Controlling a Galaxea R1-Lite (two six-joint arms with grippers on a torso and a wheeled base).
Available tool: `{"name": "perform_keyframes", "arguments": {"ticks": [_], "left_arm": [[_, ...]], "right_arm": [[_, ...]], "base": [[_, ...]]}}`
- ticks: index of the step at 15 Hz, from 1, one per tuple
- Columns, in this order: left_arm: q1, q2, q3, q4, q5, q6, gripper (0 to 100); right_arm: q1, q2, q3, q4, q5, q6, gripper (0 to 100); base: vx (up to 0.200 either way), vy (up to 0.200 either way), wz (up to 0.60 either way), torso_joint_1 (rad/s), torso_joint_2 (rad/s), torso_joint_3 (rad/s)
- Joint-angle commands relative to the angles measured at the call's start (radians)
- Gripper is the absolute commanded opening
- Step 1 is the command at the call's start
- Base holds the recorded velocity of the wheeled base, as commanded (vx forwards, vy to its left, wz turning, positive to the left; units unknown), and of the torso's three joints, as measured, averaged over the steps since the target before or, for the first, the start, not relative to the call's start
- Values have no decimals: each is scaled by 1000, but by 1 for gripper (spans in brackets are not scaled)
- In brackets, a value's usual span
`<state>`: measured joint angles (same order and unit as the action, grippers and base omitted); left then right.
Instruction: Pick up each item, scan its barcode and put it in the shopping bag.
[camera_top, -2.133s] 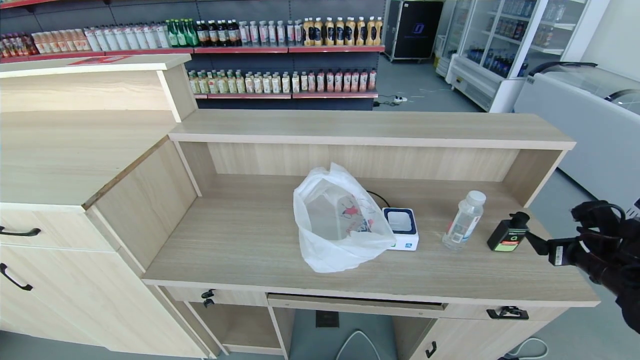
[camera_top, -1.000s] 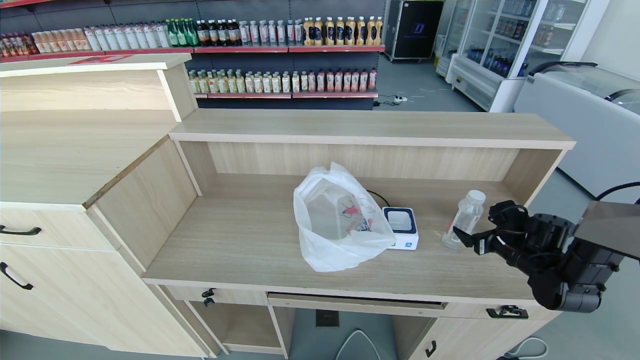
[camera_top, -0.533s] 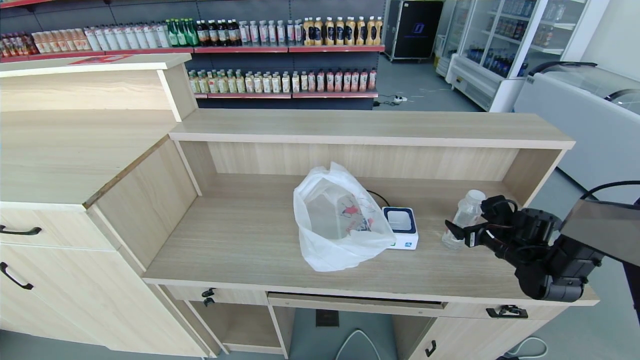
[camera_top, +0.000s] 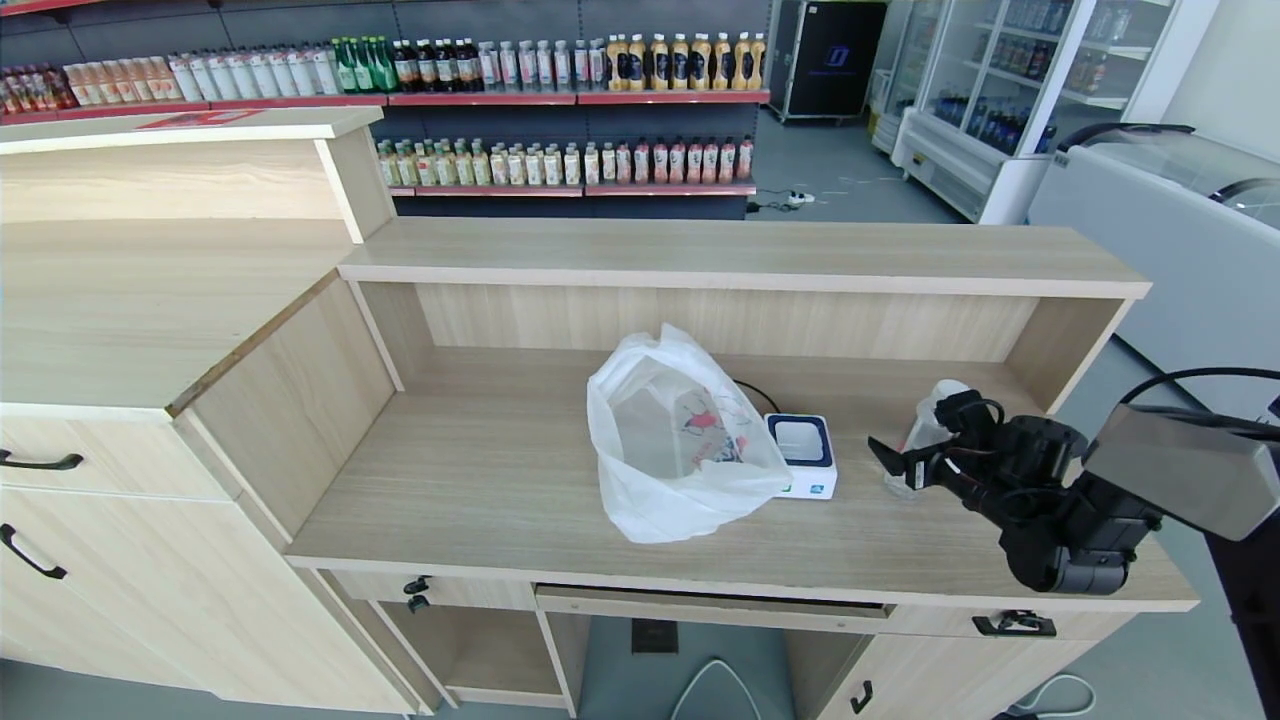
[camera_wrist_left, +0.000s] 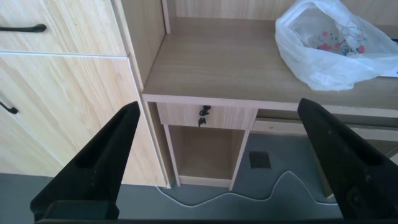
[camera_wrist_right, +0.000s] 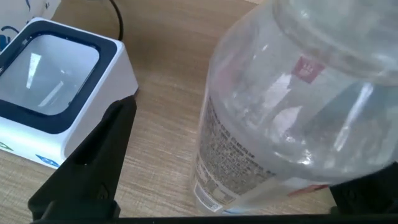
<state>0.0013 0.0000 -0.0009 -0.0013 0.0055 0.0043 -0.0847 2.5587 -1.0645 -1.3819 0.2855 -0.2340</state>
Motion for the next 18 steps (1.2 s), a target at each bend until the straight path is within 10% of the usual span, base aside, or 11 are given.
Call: {"name": "perform_keyframes", "arguments": {"ticks": [1, 14, 15, 18], "left_arm": [[0, 0, -1, 0, 1, 0, 100], [0, 0, 1, 0, 1, 0, 100], [0, 0, -1, 0, 1, -1, 100], [0, 0, 1, 0, 1, 0, 100]], "right_arm": [[2, 23, -26, 0, 0, -1, 100], [6, 78, -123, 6, 132, 22, 100], [5, 77, -124, 6, 132, 22, 0], [-10, 71, -121, 6, 129, 22, 0]], "base": [[0, 0, 0, 0, 0, 0], [0, 0, 0, 0, 0, 0], [0, 0, 0, 0, 0, 0], [0, 0, 0, 0, 0, 0]]}}
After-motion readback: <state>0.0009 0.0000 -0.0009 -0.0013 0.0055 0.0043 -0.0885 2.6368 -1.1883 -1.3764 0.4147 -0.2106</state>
